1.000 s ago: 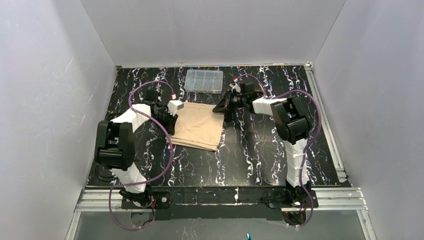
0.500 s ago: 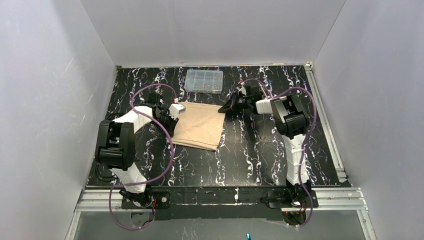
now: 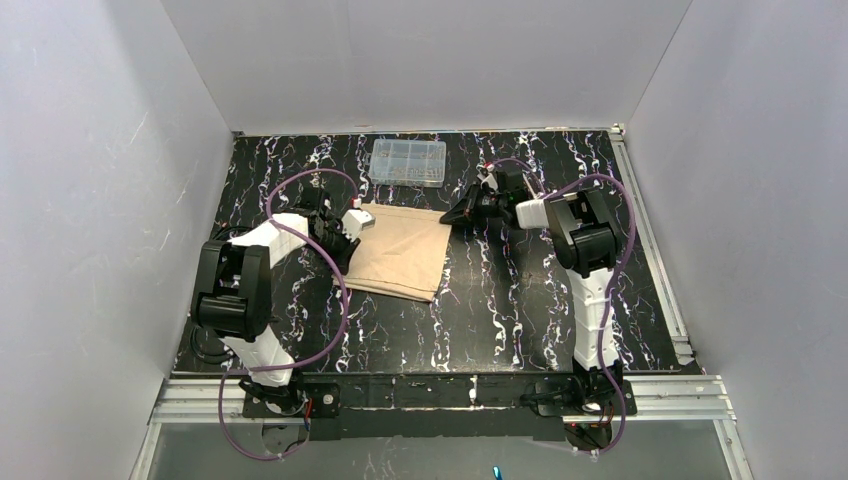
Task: Fold the napkin into a case and place the utensils inside
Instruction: Smooth out the upper triangle-folded napkin at the center of the board, then pick up the upper triangle-folded napkin from the center of the board.
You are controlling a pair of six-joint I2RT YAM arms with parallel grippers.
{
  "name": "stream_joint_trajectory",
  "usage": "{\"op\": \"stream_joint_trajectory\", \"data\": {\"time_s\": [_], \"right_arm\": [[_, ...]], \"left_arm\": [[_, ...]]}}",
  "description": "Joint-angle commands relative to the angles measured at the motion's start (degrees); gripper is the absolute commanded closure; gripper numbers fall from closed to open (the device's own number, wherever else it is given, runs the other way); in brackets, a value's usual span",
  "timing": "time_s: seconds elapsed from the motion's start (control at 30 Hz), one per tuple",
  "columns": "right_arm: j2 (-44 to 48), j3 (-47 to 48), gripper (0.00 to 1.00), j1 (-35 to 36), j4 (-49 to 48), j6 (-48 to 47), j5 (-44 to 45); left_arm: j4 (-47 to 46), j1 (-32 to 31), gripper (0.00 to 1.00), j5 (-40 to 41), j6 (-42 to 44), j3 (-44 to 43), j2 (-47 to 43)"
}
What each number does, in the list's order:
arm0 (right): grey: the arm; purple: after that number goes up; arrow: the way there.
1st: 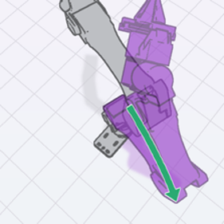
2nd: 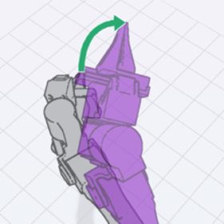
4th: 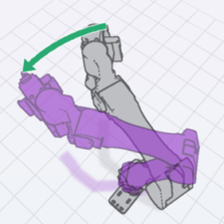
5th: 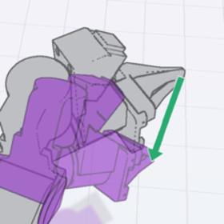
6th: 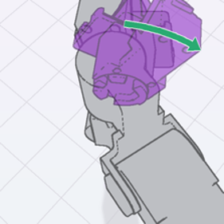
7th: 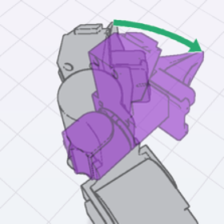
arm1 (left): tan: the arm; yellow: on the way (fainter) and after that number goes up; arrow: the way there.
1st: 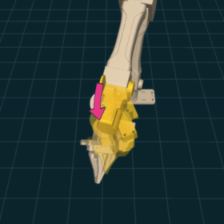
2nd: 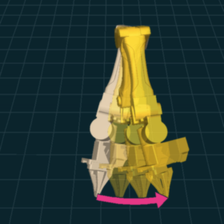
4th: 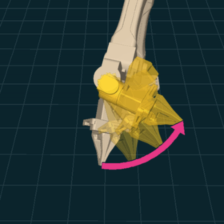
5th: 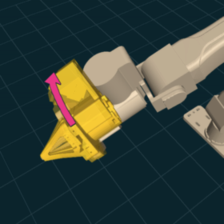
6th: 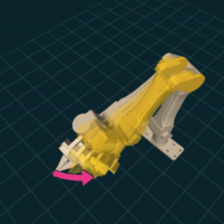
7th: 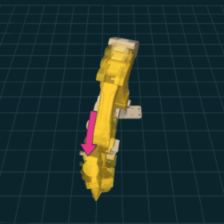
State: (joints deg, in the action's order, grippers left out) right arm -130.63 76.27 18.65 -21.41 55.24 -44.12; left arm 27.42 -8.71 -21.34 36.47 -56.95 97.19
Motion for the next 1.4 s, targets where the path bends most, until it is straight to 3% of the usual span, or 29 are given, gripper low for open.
{"op": "stream_joint_trajectory", "data": {"time_s": [0.0,0.23,0.43,0.9,0.97,1.0,1.03,1.07,1.17,1.27,1.37], "right_arm": [[2.00,1.85,0.87,-1.59,-0.76,0.87,-0.73],[-0.98,1.06,0.88,-1.69,0.90,-0.20,1.32],[-0.58,3.36,0.87,-1.74,10.80,-7.06,4.36],[14.23,8.62,0.73,2.34,27.59,-18.61,12.65],[16.75,8.78,0.66,3.21,29.73,-20.05,14.17],[18.13,8.88,0.63,3.73,30.79,-21.12,14.63],[19.60,8.92,0.60,4.56,31.52,-22.47,15.15],[21.23,9.21,0.58,5.59,33.00,-24.50,16.17],[25.85,10.82,0.50,10.65,39.31,-34.34,23.05],[28.89,9.85,0.46,16.26,43.67,-42.23,29.78],[32.45,4.61,0.33,19.65,42.72,-49.18,32.21]], "left_arm": [[0.49,-0.34,0.88,2.80,1.13,1.73,0.87],[0.43,-0.43,0.88,2.91,0.83,2.02,-0.19],[2.36,-0.43,0.86,2.74,0.08,0.39,-1.96],[13.87,-0.43,0.74,-0.22,-4.74,-12.80,-20.51],[13.82,-0.43,0.72,1.01,-6.36,-14.74,-23.03],[13.61,-0.35,0.54,2.85,-8.14,-15.89,-23.72],[12.62,-0.34,0.11,6.31,-10.60,-16.34,-24.01],[12.14,-0.34,0.03,9.73,-12.72,-16.70,-23.87],[15.98,0.87,0.02,6.36,-8.41,-18.58,-22.33],[15.57,1.06,0.02,0.17,-4.26,-14.86,-22.86],[14.14,1.12,0.02,-4.62,3.14,-9.66,-23.28]]}}
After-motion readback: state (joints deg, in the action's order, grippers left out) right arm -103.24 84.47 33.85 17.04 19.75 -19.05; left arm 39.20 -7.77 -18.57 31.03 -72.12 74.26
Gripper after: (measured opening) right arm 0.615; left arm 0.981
